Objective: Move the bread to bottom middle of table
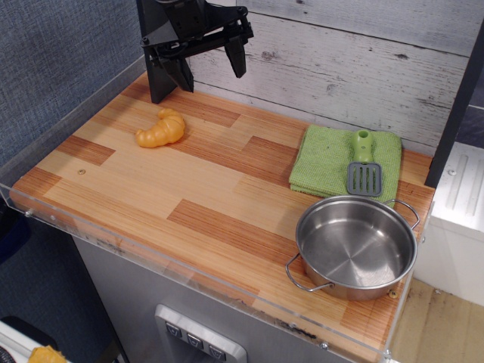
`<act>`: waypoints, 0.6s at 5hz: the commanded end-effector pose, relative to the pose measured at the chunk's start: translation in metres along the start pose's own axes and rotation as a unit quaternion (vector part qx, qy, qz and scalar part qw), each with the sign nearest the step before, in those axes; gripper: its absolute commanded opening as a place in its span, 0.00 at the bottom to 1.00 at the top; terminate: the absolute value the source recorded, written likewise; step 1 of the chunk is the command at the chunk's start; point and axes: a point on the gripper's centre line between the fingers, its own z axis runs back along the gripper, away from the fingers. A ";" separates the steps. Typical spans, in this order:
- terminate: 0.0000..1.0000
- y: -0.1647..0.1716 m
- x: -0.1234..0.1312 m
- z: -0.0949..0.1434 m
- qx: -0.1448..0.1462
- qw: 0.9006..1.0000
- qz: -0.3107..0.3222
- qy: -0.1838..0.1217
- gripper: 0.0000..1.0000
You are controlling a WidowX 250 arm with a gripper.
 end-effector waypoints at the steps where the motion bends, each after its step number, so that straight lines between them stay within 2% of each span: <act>1: 0.00 0.000 0.000 0.000 0.000 1.000 0.000 0.000 1.00; 3: 0.00 0.027 0.021 0.013 0.017 0.993 -0.113 0.012 1.00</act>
